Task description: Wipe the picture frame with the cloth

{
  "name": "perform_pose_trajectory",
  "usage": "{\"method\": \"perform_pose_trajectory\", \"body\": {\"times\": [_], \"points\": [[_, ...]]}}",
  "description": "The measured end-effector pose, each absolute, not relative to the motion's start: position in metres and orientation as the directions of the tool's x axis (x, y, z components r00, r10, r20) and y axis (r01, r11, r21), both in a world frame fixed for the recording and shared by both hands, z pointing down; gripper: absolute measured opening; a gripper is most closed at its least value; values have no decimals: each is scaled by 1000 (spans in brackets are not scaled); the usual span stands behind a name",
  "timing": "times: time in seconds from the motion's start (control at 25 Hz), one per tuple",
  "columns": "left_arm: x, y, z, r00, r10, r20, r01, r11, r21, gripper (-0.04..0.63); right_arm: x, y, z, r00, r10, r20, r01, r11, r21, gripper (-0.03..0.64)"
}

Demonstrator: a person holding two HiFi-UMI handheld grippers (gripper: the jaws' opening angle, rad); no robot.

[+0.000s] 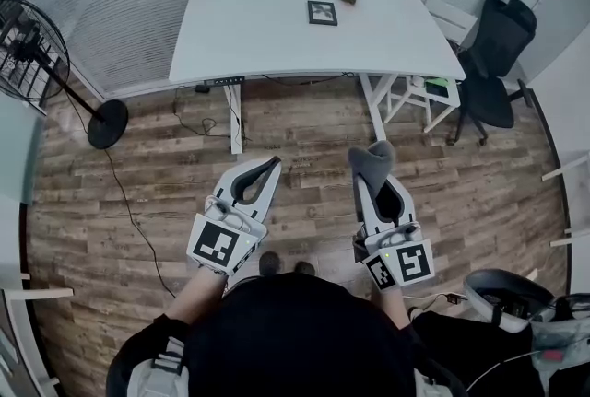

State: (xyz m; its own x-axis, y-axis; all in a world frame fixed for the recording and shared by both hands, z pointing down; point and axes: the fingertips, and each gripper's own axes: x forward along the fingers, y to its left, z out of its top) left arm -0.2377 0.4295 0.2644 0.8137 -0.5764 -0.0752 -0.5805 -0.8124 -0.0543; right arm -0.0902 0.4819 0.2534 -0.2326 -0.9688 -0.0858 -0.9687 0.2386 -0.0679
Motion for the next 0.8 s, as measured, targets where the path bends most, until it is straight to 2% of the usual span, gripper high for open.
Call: {"method": "perform_pose_trajectory", "body": {"times": [0.8], "points": [[-279,403,274,852,-517,-83,-522,-851,-52,12,-142,459,264,-185,-978,-96,-980,191,-62,117]]}}
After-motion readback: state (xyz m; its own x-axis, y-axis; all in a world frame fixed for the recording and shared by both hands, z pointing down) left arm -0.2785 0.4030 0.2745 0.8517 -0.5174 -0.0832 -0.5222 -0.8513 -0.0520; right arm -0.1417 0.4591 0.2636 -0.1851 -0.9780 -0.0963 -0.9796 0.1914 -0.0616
